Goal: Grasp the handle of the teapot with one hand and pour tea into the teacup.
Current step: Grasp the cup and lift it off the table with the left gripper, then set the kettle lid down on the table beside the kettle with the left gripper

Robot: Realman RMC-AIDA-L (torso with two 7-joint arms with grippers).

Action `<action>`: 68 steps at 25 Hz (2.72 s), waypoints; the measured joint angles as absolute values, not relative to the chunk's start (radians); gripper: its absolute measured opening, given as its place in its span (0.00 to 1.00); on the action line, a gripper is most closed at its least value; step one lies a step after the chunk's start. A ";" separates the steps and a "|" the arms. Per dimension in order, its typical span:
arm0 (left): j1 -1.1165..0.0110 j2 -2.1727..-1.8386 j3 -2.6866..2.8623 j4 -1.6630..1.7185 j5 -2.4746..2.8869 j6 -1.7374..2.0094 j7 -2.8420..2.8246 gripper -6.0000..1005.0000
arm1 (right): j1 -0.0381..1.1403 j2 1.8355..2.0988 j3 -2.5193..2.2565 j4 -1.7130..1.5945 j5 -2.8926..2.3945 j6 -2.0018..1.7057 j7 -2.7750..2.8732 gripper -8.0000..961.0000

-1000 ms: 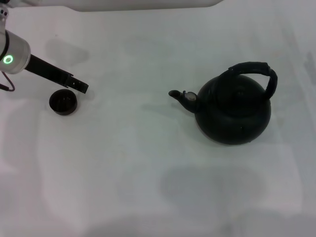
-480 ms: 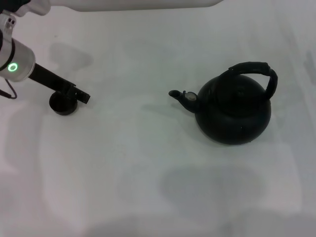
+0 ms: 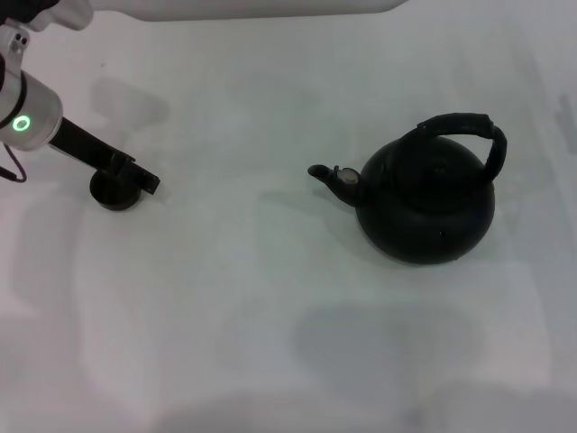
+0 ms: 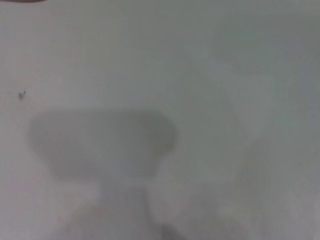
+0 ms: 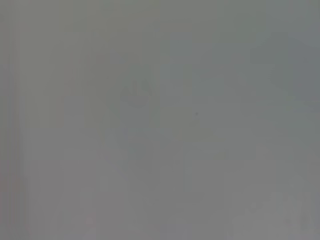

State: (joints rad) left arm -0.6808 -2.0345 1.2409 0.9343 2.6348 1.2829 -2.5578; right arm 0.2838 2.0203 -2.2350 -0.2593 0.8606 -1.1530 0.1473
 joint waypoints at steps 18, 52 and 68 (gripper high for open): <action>-0.684 -2.045 1.238 0.935 2.652 1.312 -2.577 0.86 | 0.284 2.020 -2.235 -0.259 0.888 -1.152 0.147 0.89; -0.821 -2.077 1.559 0.969 2.506 1.320 -2.586 0.70 | 0.293 2.019 -2.235 -0.249 0.888 -1.152 0.147 0.89; -0.845 -2.080 1.768 0.975 2.438 1.287 -2.592 0.70 | 0.296 2.022 -2.235 -0.253 0.888 -1.132 0.147 0.89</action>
